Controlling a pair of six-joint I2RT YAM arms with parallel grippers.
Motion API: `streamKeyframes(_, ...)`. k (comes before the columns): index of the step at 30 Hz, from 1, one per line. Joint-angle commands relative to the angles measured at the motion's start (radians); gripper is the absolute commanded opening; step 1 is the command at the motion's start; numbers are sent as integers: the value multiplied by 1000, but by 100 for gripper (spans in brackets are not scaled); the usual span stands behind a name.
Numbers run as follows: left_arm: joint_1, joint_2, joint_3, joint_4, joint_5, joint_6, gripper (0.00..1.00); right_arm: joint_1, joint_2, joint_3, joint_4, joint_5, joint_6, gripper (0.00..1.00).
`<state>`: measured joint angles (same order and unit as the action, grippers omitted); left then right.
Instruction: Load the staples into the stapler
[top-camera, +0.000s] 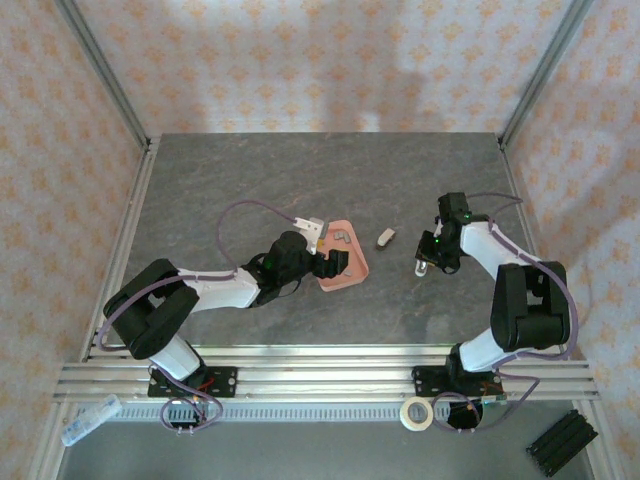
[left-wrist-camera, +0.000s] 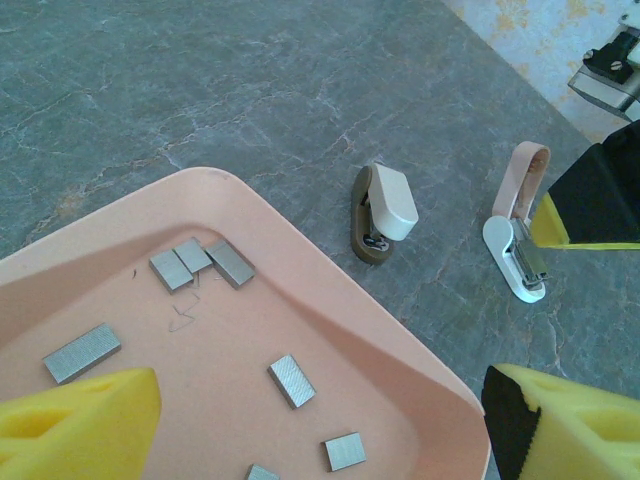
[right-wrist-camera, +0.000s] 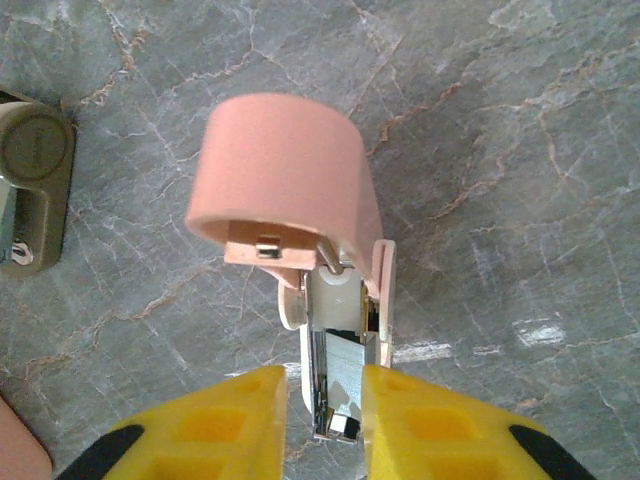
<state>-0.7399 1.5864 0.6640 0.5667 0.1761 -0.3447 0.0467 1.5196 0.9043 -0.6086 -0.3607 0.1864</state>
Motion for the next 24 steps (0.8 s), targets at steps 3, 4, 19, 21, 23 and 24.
streamKeyframes(3,-6,-26,-1,18,-15,20,84,-15,22,-9,-2,8,9,27)
streamKeyframes(4,-6,-25,1,18,-15,19,84,-16,26,-11,-1,8,9,27)
streamKeyframes(19,-5,-22,5,18,-15,18,84,-22,58,-22,18,-12,9,21)
streamKeyframes(21,-6,-22,6,18,-13,18,84,-21,63,-22,20,-12,9,21)
streamKeyframes(23,-6,-22,6,18,-12,18,84,-22,62,-22,20,-14,10,19)
streamKeyframes(24,-6,-23,6,18,-13,18,84,-22,62,-22,20,-15,10,18)
